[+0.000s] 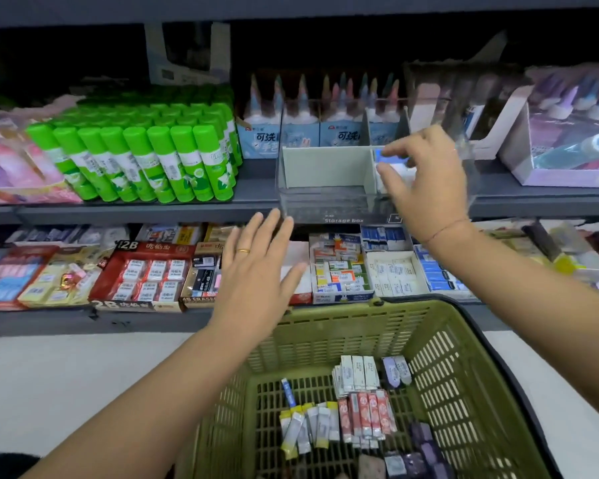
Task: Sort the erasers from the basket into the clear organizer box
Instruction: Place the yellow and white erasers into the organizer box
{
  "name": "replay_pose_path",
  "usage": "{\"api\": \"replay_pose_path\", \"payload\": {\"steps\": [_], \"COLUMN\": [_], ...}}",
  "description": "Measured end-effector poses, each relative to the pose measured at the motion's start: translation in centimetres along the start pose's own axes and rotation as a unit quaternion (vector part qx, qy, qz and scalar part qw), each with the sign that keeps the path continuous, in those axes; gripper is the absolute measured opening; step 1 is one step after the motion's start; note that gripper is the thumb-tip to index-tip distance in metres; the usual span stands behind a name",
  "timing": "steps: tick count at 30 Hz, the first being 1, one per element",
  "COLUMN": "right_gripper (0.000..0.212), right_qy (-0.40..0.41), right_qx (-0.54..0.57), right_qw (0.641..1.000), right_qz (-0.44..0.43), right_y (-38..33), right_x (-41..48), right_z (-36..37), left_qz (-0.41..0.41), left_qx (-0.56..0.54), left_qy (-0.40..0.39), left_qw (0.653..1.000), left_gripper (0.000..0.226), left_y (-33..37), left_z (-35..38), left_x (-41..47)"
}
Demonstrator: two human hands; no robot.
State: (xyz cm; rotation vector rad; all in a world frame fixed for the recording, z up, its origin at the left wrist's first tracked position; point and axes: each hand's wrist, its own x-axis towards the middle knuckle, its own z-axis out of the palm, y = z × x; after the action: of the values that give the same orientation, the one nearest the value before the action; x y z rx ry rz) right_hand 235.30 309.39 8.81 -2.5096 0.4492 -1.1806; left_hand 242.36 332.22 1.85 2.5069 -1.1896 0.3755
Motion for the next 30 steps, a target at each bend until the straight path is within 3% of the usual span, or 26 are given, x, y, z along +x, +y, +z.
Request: {"api": "replay_pose_path", "payload": {"steps": [2,3,5,7,9,14,18,24,30], "right_gripper": [0.009,0.007,0.01,0.018,0.023,0.029,0.034,0.04,0.015], "right_qy": [-0.014,-0.074,-0.257,-0.419,-0.487,-0.507,-0.532,-0.541,-0.503], "right_qx": [0.053,0.072,0.095,0.1,0.102,0.086,0.034,-0.052,0.126], "right_qw": [0.997,0.993,0.961,0.891,0.836,0.784,0.767,0.768,0.776], "right_qz": [-0.061,-0.06,0.024,0.145,0.234,0.349,0.358,0.339,0.359], "right_y": [-2.3,-3.1,-3.7,-2.8,-1.1,0.8,0.6,-0.8,-1.4], "right_x": [-4.8,-7.7,-13.9,-19.8,-24.3,-28.9,-30.0,-30.5,-29.8], "right_z": [1.7,3.0,6.1,9.4,12.4,17.7,20.6,23.1,22.6], "left_qz": [-0.059,-0.101,-0.186,-0.248,-0.28,-0.28,-0.274,-0.276,-0.281], "left_qx": [0.021,0.033,0.05,0.012,-0.083,-0.103,-0.108,-0.1,-0.089], "left_qy": [-0.031,-0.06,-0.122,-0.19,-0.22,-0.125,-0.111,-0.104,-0.114], "left_qw": [0.998,0.993,0.974,0.95,0.931,0.946,0.949,0.95,0.949], "left_gripper": [0.061,0.062,0.065,0.068,0.07,0.06,0.057,0.059,0.059], "left_y": [-2.6,-4.0,-6.4,-7.8,-8.3,-8.7,-8.5,-9.0,-9.5], "left_z": [0.9,1.4,2.6,3.7,4.8,6.4,6.7,7.2,7.4], "left_x": [-2.5,-3.8,-6.6,-9.2,-11.0,-12.3,-12.8,-13.0,-13.4]}}
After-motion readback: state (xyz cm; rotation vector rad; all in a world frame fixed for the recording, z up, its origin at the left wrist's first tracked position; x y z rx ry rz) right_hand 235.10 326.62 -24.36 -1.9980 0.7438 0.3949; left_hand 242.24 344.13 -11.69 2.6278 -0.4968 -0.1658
